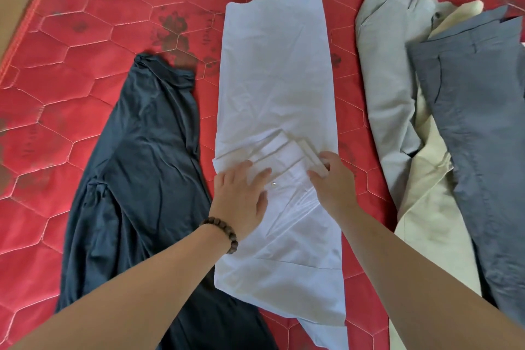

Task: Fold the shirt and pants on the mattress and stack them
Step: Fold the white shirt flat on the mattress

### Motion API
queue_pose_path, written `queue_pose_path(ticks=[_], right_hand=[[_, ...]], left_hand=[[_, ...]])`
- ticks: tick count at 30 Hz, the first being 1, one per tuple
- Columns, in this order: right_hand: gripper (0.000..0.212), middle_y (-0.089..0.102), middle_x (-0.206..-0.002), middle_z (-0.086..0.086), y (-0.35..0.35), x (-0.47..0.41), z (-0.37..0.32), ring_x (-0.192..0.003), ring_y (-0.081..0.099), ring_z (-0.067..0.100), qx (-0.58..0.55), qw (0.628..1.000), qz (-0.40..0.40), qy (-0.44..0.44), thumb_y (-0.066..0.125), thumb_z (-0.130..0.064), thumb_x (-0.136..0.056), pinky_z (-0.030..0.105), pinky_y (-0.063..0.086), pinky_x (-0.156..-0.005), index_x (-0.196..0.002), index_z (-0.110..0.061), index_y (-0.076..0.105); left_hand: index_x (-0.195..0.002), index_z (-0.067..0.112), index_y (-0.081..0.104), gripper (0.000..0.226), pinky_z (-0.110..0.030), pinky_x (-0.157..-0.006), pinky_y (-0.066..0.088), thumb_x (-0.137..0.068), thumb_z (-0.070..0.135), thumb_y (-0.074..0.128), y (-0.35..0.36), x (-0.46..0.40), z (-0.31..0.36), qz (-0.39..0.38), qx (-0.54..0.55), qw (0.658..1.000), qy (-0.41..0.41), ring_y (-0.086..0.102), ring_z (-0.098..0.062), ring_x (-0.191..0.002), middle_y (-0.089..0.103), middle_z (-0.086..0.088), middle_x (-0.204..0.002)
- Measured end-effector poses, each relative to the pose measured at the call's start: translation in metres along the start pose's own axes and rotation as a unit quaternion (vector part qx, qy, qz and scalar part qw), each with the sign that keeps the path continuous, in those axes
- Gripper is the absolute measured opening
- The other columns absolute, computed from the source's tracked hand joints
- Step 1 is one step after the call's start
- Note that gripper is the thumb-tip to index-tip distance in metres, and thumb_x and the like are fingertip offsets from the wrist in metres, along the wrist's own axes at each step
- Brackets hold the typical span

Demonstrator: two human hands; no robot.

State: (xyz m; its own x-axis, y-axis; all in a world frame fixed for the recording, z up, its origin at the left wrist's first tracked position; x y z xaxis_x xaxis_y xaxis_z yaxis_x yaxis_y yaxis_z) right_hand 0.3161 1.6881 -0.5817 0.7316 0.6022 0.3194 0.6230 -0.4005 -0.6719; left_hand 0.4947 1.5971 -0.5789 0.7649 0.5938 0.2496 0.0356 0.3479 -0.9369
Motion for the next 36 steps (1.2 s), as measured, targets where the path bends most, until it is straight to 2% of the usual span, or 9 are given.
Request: queue_pose_path(ticks=[6,10,14,16,18,23,26,30,36], right_hand=[[0.017,0.067,-0.085,-0.003,0.005,0.007,-0.004,-0.077,0.061,0.010,-0.047,0.996,-0.073,-0.017,0.069,-0.011,-0.084,0.008,0.041,-0.064,-0.099,-0.018,0.064],[0.013,0.059,-0.078,-0.010,0.013,0.011,-0.007,-0.072,0.055,0.009,0.053,0.992,-0.111,-0.027,0.069,-0.018,-0.085,0.011,0.035,-0.058,-0.094,-0.017,0.060],[0.036,0.058,-0.114,0.010,0.008,0.021,-0.022,-0.102,0.057,0.029,0.285,0.940,0.015,-0.185,0.071,-0.018,-0.082,0.036,0.046,-0.081,-0.114,-0.010,0.058],[0.043,0.052,-0.137,0.015,0.016,0.031,-0.031,-0.126,0.050,0.034,0.295,0.895,0.012,-0.333,0.067,-0.015,-0.084,0.047,0.044,-0.100,-0.126,-0.008,0.058],[0.049,0.039,-0.150,0.009,0.035,0.042,-0.025,-0.140,0.035,0.030,0.326,0.838,-0.087,-0.428,0.059,-0.025,-0.091,0.051,0.032,-0.112,-0.137,-0.010,0.051],[0.063,0.010,-0.160,-0.005,0.035,0.040,0.019,-0.148,0.008,0.025,0.452,0.809,-0.166,-0.336,0.025,-0.052,-0.097,0.058,0.018,-0.115,-0.152,-0.022,0.017],[0.062,0.012,-0.160,-0.003,0.016,0.036,0.025,-0.147,0.010,0.024,0.451,0.825,-0.153,-0.304,0.018,-0.050,-0.098,0.058,0.021,-0.114,-0.152,-0.020,0.018],[0.059,0.020,-0.159,0.000,-0.009,0.031,0.030,-0.147,0.014,0.022,0.440,0.806,-0.126,-0.376,0.043,-0.021,-0.096,0.054,0.019,-0.116,-0.151,-0.018,0.022],[0.105,0.015,-0.160,-0.001,-0.031,0.030,0.054,-0.147,0.014,0.021,0.505,0.719,-0.135,-0.458,0.063,0.007,-0.065,0.053,0.018,-0.113,-0.153,-0.023,0.015]], left_hand=[[-0.134,0.026,0.039,0.039,-0.034,-0.081,0.033,-0.095,0.026,0.040,-0.013,-0.006,-0.019,0.015,0.017,1.000,-0.020,0.048,-0.016,-0.080,0.051,0.006,-0.095],[-0.114,0.018,0.060,0.033,-0.041,-0.082,0.040,-0.082,0.014,0.061,-0.025,0.011,-0.025,0.090,-0.016,0.996,-0.011,0.053,-0.024,-0.094,0.056,-0.004,-0.105],[-0.108,0.012,0.068,0.032,-0.050,-0.096,0.044,-0.076,0.014,0.067,-0.019,0.031,-0.008,0.125,-0.018,0.973,0.191,0.051,-0.028,-0.118,0.060,-0.009,-0.122],[-0.135,0.011,0.053,0.048,-0.051,-0.111,0.033,-0.092,0.033,0.046,-0.001,0.034,-0.002,0.032,-0.070,0.969,0.235,0.033,-0.028,-0.140,0.044,-0.010,-0.146],[-0.153,0.015,0.006,0.064,-0.047,-0.120,0.003,-0.098,0.049,0.015,0.018,0.031,-0.014,-0.068,-0.138,0.966,0.206,-0.009,-0.023,-0.148,0.001,-0.009,-0.161],[-0.141,0.015,-0.034,0.072,-0.043,-0.116,-0.018,-0.091,0.060,-0.008,0.032,0.031,-0.043,-0.092,-0.194,0.965,0.148,-0.037,-0.017,-0.138,-0.035,-0.003,-0.153],[-0.145,0.015,-0.027,0.068,-0.043,-0.116,-0.018,-0.094,0.054,-0.007,0.027,0.036,-0.050,-0.070,-0.187,0.971,0.133,-0.034,-0.016,-0.139,-0.029,-0.001,-0.155],[-0.152,0.014,0.017,0.070,-0.049,-0.119,0.002,-0.088,0.021,0.045,0.005,0.040,-0.066,-0.047,-0.204,0.962,0.176,-0.002,-0.024,-0.148,0.006,-0.004,-0.159],[-0.149,0.013,0.030,0.074,-0.049,-0.116,0.014,-0.076,0.005,0.019,0.006,0.040,-0.074,-0.022,-0.226,0.924,0.307,0.020,-0.027,-0.145,0.026,-0.005,-0.156]])
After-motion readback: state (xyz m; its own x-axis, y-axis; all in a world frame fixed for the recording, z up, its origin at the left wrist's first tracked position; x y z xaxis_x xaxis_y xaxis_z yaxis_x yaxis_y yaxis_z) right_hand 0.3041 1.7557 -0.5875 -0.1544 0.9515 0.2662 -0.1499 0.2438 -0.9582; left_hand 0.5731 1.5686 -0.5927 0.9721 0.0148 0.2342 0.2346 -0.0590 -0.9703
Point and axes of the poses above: each hand's wrist, its own x-axis away from the middle knuckle, its own y-axis out of the palm, z = x × y, the point moved 4 cm from there along -x, towards the middle knuckle
